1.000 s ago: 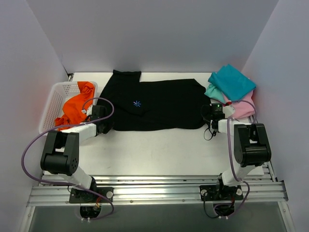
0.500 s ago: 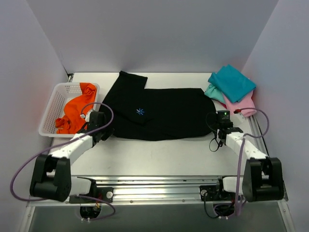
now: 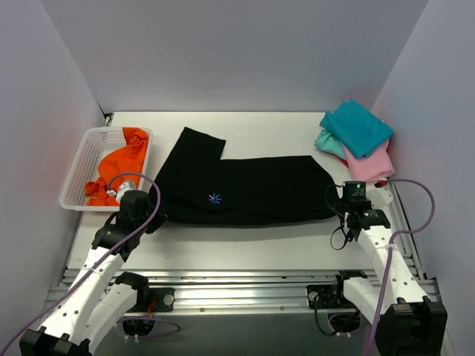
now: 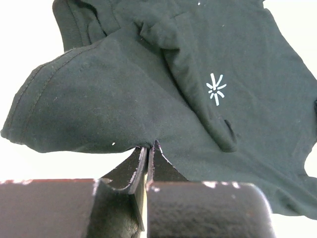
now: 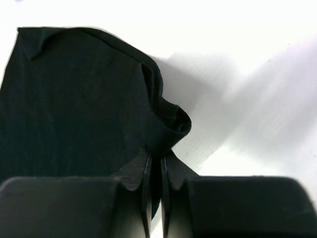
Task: Fold and stack the t-shirts
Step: Fold the tshirt
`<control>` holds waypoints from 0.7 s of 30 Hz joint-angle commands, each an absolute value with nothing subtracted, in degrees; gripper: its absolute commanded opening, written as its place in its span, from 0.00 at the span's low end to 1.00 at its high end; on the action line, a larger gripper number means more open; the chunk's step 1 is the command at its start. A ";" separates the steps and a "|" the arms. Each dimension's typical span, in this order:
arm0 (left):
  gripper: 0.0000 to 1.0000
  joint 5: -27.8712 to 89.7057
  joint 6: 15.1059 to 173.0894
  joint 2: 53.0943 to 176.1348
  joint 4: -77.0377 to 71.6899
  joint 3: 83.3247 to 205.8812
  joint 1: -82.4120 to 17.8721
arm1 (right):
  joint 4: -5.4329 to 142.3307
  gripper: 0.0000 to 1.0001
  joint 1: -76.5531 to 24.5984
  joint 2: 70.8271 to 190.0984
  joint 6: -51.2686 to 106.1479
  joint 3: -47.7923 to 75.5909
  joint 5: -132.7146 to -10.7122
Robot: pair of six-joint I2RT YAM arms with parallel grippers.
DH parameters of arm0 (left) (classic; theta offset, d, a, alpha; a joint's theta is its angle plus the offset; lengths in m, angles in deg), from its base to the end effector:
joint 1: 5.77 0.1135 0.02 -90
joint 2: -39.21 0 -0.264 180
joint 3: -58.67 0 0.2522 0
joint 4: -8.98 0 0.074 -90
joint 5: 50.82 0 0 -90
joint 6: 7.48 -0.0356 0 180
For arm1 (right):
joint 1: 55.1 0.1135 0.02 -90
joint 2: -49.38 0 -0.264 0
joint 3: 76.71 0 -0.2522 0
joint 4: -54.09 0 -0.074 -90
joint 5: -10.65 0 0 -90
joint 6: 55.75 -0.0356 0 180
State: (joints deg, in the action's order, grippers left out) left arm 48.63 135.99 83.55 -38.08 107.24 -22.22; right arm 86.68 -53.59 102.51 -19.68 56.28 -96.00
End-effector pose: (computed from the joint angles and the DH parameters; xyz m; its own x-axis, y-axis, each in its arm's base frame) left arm 0.1577 -0.0405 0.2424 -0.5198 -0.6730 -0.5262 -0.4264 0.7381 -0.5229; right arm 0.1969 -0.0050 0.2302 -0.2078 0.7692 -0.6043 0.6220 0.5807 0.5252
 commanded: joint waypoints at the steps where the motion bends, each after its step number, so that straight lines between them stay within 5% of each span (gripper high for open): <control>1: 0.02 49.91 136.30 79.91 -45.20 106.19 -23.25 | 92.28 0.09 -54.14 99.40 -19.97 56.40 -99.31; 3: 0.20 49.20 138.05 78.76 -45.38 104.96 -25.27 | 92.72 0.28 -54.14 98.34 -19.62 57.19 -98.26; 4: 0.30 48.85 138.76 78.76 -45.12 104.52 -27.02 | 92.81 0.63 -54.14 97.90 -19.62 57.45 -97.29; 7: 0.58 47.27 140.08 79.28 -45.38 104.60 -29.93 | 92.81 0.91 -54.14 96.32 -20.15 58.16 -96.84; 12: 0.68 49.55 140.79 77.19 -51.79 111.35 -33.80 | 94.75 0.94 -54.05 92.81 -20.15 55.96 -97.64; 16: 0.90 52.62 138.51 78.31 -47.95 114.18 -33.90 | 90.89 0.93 -53.96 91.57 -18.93 54.73 -96.67; 21: 0.93 56.31 132.89 95.08 -34.33 116.72 -33.20 | 79.55 0.93 -53.87 96.47 -13.74 54.73 -89.64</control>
State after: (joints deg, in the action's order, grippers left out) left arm 52.78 137.26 86.10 -44.11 114.39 -33.71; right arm 86.16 -53.67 93.15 -17.45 56.74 -93.16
